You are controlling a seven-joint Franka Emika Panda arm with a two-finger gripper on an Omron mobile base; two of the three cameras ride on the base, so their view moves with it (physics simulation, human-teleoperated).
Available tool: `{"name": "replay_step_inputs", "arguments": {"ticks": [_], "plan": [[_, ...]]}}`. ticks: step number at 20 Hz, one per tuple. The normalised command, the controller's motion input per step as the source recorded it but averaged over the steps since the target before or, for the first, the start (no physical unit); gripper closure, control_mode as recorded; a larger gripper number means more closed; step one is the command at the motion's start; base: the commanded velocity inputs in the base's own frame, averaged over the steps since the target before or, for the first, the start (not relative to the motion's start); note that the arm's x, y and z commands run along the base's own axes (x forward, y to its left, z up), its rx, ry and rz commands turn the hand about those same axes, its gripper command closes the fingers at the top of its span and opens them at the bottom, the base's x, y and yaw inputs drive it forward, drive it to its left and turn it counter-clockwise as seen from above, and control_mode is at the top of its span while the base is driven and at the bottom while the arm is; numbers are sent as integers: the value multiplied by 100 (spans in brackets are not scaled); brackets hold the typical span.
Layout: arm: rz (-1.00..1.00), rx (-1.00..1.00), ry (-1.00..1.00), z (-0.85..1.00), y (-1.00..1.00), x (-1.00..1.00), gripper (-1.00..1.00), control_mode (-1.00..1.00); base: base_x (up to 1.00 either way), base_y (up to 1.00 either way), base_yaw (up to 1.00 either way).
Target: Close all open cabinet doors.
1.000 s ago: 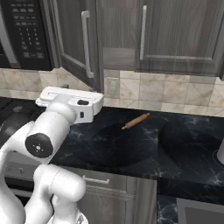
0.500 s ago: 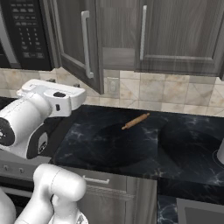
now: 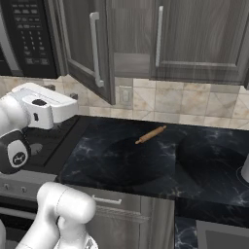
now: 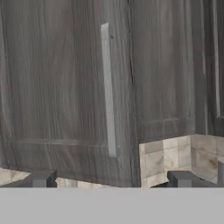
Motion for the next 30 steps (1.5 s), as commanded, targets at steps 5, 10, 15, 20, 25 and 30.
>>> {"name": "replay_step_inputs", "arguments": {"ticks": [5, 10, 15, 20, 25, 30], "plan": [[-11, -3, -1, -9, 2, 0, -100, -100, 0, 0, 0], [-4, -6, -4, -34, 9, 2, -100, -100, 0, 0, 0], [0, -5, -4, -37, 3, 8, -100, -100, 0, 0, 0], [0, -3, -4, -29, 1, 14, -100, -100, 0, 0, 0], [0, -1, -7, -29, 0, 24, -100, -100, 0, 0, 0], [0, -1, -10, -23, 0, 32, -100, -100, 0, 0, 0]]}}
